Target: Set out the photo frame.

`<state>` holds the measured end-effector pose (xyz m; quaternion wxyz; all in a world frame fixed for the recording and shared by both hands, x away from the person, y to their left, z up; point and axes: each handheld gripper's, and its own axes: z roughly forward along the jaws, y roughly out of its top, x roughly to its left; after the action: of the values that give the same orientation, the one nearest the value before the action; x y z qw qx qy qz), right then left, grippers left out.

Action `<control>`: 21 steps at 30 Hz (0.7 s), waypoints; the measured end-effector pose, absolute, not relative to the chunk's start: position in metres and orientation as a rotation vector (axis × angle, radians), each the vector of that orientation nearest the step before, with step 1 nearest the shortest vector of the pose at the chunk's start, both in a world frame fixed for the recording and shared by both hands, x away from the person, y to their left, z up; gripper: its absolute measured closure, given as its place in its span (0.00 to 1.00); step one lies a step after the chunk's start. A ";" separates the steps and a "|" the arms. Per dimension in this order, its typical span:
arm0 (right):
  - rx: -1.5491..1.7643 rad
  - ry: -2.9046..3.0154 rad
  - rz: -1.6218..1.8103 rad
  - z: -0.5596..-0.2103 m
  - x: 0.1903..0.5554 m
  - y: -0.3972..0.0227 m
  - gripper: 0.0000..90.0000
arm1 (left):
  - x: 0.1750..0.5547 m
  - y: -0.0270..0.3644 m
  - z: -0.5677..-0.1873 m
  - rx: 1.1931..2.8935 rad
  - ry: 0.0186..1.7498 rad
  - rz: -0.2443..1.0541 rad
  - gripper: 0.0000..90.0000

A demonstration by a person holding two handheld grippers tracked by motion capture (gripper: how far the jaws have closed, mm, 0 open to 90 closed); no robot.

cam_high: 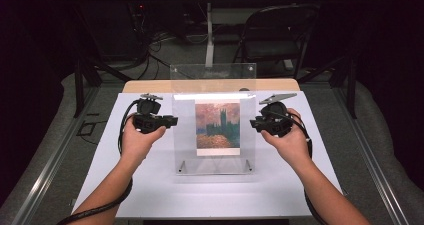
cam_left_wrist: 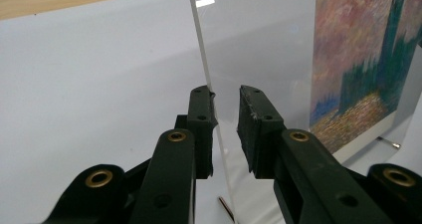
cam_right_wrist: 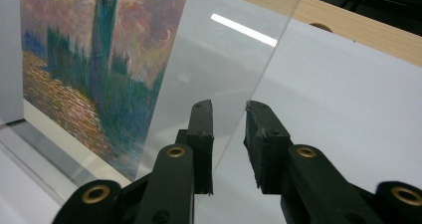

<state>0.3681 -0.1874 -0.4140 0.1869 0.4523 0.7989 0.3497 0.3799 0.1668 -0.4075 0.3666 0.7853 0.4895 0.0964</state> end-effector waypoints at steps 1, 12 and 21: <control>1.273 2.246 0.988 -0.414 0.367 -0.188 0.83 | 0.378 0.168 -0.407 2.018 1.249 0.246 0.85; 1.245 2.259 1.024 -0.410 0.346 -0.192 0.84 | 0.356 0.173 -0.406 1.999 1.202 0.231 0.85; 1.247 2.271 1.097 -0.411 0.331 -0.198 0.84 | 0.340 0.177 -0.406 1.999 1.161 0.216 0.85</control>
<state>0.3306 -0.1982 -0.4111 0.1635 0.4372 0.7963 0.3847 0.3395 0.1770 -0.4059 0.3985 0.7897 0.4586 0.0854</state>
